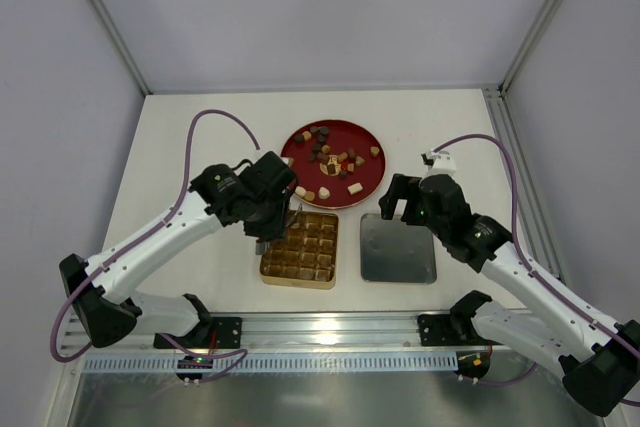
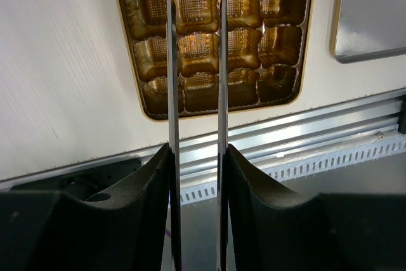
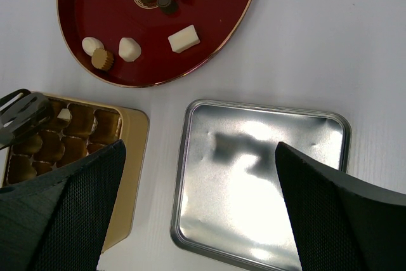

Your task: Pack the chocolate

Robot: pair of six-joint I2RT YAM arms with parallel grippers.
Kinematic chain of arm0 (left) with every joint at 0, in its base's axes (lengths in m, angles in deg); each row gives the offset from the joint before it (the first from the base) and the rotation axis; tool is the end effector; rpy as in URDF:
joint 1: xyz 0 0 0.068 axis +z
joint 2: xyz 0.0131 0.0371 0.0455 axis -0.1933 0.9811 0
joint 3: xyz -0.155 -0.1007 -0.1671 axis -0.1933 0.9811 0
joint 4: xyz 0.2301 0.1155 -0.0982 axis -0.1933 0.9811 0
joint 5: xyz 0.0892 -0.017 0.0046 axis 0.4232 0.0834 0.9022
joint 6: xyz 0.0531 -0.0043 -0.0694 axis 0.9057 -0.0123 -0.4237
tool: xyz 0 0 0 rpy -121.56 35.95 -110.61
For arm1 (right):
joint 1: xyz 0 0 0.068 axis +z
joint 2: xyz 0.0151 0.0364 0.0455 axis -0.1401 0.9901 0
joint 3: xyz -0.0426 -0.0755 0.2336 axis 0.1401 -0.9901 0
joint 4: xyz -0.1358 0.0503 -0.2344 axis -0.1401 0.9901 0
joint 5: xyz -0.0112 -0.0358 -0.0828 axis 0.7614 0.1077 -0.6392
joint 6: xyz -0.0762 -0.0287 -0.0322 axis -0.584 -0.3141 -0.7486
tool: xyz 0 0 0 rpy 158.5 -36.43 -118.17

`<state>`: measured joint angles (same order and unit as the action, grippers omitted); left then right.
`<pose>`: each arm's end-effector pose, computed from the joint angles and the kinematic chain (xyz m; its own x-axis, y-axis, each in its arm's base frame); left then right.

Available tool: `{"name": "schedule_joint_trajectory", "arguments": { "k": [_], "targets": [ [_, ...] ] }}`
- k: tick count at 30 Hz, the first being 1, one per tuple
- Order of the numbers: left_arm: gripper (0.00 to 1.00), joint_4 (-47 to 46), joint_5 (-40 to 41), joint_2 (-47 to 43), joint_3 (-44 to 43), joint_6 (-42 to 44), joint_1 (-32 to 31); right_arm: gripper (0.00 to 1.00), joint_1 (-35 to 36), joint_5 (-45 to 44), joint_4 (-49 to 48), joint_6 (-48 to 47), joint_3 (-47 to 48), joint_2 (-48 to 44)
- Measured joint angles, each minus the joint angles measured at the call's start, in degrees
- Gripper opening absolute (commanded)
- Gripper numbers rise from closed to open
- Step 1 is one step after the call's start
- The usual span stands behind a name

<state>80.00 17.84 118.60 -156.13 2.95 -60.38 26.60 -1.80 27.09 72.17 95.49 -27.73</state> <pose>0.1825 -0.1971 0.2773 -0.9318 0.0730 -0.3556 0.1387 0.9768 -0.1629 0.2208 0.1283 0.2351 -0.5804 0.1920 -0.7914 -0.0903 0.9507 0.2968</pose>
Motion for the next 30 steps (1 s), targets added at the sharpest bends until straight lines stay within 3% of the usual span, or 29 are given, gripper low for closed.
{"name": "schedule_joint_trajectory", "arguments": {
  "k": [16,30],
  "targets": [
    [0.39,1.38,2.99,5.31,-12.0,2.78,0.57,1.0,0.0,0.02,0.04,-0.04,0.0,0.0],
    [0.39,-1.64,2.36,18.21,-20.81,9.35,10.67,1.0,0.0,0.22,1.38,-0.5,0.46,-0.52]
  ]
}}
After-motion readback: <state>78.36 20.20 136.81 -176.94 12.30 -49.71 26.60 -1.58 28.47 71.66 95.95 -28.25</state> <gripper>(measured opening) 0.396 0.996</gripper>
